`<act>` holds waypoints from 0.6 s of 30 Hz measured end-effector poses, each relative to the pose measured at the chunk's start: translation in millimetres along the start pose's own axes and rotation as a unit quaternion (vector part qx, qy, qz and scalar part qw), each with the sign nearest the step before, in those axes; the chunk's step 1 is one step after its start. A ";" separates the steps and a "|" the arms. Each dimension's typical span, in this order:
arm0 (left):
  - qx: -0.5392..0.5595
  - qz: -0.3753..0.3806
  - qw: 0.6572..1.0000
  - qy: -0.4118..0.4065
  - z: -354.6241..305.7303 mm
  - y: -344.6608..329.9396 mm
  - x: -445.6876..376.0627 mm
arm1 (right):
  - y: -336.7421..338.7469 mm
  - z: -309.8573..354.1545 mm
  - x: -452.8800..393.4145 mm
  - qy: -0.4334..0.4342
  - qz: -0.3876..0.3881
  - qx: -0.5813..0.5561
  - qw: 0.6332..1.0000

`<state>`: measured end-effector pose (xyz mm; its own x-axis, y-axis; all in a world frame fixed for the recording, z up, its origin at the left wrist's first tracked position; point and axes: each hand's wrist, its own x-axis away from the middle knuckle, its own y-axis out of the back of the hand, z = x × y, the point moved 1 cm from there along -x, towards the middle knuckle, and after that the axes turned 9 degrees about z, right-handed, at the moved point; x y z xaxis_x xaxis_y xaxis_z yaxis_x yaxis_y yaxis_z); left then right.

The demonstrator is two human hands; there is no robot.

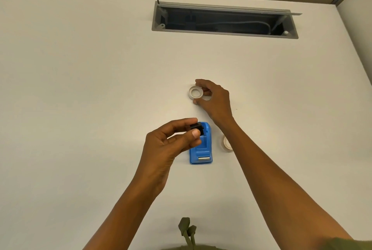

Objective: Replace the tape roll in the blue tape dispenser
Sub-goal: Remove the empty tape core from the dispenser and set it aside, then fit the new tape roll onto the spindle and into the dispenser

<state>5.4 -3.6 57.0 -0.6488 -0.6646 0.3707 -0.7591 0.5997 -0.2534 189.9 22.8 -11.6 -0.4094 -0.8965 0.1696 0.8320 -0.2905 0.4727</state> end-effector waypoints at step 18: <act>0.050 0.014 0.998 -0.031 -3.4 -3.0 2.8 | 26.4 -35.3 122.3 -0.133 -0.030 0.284 0.949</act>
<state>6.0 -5.8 61.8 -0.6699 -0.6757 0.3076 -0.7399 0.5736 -0.3514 175.0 -106.4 -8.9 -0.5923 -0.7459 0.3045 0.4993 -0.0432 0.8653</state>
